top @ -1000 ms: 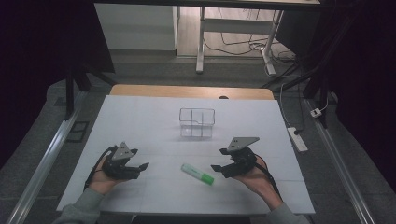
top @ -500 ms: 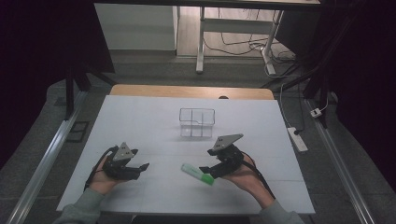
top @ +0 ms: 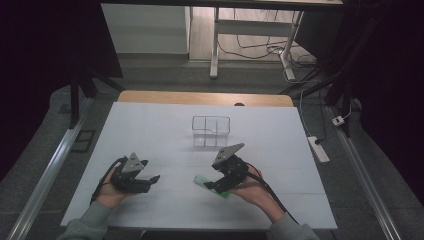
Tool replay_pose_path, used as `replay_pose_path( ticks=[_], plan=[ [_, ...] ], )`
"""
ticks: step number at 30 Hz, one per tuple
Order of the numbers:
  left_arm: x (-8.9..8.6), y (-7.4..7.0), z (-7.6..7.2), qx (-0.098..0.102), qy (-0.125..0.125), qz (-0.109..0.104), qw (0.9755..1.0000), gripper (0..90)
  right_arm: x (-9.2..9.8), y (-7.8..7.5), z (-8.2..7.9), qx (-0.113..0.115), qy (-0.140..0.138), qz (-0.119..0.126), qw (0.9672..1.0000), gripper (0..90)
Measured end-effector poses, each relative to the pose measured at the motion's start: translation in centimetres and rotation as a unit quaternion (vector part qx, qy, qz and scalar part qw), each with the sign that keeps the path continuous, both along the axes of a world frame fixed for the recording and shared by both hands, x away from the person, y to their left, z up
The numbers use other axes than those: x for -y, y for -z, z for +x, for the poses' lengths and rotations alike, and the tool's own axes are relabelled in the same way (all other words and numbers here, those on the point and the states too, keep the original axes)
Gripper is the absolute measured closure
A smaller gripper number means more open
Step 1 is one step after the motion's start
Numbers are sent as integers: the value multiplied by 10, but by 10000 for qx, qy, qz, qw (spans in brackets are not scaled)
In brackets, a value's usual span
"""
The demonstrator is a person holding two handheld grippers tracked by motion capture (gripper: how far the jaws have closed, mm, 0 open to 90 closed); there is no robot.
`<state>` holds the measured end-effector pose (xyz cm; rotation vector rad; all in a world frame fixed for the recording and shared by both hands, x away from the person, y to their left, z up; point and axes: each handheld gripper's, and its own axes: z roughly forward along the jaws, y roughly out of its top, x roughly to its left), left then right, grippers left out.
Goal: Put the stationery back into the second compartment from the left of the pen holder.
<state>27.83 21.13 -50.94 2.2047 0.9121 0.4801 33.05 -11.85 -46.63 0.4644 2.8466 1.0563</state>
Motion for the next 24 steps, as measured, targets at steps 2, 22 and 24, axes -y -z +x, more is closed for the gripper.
replay_pose_path(
  ticks=[2, 22, 24],
  plan=[
    [1, 0, 0, -1, 13, 11, 10000, 290, -3, 3, -1, -37, -20, -63, 10000, 274],
    [3, -1, -1, 22, 64, 54, 10000, 289, -12, 32, 0, -385, 167, -1303, 9906, 342],
    [3, -1, -1, 14, 72, 51, 10000, 289, -13, 35, 0, -385, 165, -1378, 9896, 361]
  ],
)
